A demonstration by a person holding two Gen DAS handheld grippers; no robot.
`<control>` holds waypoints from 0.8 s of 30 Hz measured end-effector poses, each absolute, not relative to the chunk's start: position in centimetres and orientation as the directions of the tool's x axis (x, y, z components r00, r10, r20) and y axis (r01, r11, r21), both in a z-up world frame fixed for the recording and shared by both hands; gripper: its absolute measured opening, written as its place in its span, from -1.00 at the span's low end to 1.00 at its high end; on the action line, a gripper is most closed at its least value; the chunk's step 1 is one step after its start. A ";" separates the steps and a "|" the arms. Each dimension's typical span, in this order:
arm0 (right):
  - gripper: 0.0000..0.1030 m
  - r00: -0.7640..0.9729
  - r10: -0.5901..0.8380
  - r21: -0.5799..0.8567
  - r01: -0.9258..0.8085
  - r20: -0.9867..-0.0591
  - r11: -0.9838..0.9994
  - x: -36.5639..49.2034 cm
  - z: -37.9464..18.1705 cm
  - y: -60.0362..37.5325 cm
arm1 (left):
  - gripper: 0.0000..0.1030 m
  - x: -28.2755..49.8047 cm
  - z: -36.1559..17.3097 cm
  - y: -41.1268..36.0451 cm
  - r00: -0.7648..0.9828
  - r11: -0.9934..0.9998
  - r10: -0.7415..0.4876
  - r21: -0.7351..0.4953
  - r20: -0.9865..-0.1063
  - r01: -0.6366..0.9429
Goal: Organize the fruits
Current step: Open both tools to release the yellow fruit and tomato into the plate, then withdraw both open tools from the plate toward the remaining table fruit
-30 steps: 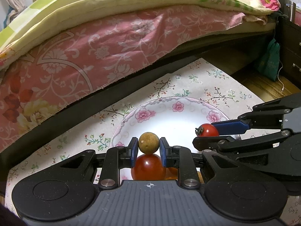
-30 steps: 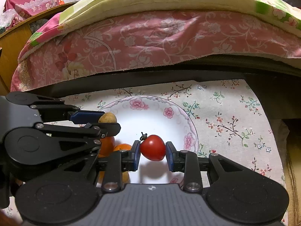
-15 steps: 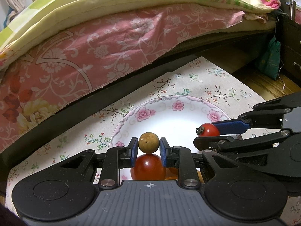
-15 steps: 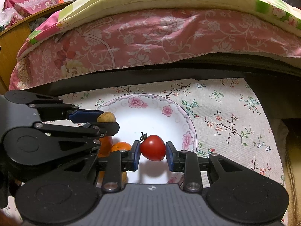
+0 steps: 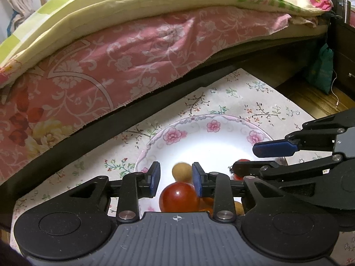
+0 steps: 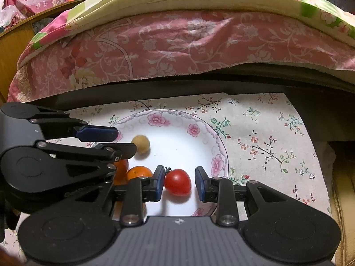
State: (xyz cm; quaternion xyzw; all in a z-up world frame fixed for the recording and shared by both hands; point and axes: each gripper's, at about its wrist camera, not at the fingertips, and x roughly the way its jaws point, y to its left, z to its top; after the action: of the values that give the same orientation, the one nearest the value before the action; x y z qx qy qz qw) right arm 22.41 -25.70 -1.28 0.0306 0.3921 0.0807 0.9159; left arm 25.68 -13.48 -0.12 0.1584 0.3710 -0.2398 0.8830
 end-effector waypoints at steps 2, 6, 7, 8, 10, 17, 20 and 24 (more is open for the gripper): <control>-0.38 0.682 0.170 0.117 -0.124 -0.712 0.985 22.3 -1.3 -25.7 | -0.20 25.5 0.2 -13.4 0.613 0.835 -0.306 0.104 -0.729 0.540; -0.34 0.686 0.159 0.105 -0.120 -0.710 0.987 22.1 -1.2 -25.6 | -0.18 25.1 0.7 -13.4 0.620 0.834 -0.303 0.113 -0.724 0.539; -0.34 0.687 0.158 0.105 -0.119 -0.709 0.987 22.0 -1.1 -25.6 | -0.18 25.0 0.9 -13.4 0.622 0.835 -0.302 0.114 -0.723 0.538; -0.34 0.689 0.158 0.105 -0.119 -0.708 0.987 22.0 -1.0 -25.7 | -0.18 24.9 1.0 -13.4 0.623 0.835 -0.301 0.116 -0.721 0.538; -0.32 0.691 0.157 0.107 -0.116 -0.705 0.988 21.8 -0.8 -25.7 | -0.17 24.6 1.4 -13.3 0.628 0.835 -0.298 0.123 -0.719 0.536; -0.23 0.702 0.158 0.112 -0.112 -0.694 0.987 21.2 0.0 -25.5 | -0.10 24.1 2.2 -12.7 0.642 0.841 -0.292 0.130 -0.709 0.525; -0.22 0.706 0.159 0.116 -0.110 -0.690 0.987 21.0 0.4 -25.5 | -0.09 23.7 2.7 -12.4 0.647 0.843 -0.292 0.130 -0.704 0.522; -0.22 0.707 0.169 0.134 -0.106 -0.686 0.985 20.6 0.7 -25.4 | -0.03 23.1 3.2 -12.1 0.652 0.844 -0.296 0.129 -0.698 0.521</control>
State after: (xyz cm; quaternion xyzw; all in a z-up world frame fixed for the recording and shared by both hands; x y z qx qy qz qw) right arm 20.58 -25.38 0.69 0.0423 0.3753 0.0744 0.9229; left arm 23.10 -12.13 3.23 0.1612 0.3493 -0.2284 0.8944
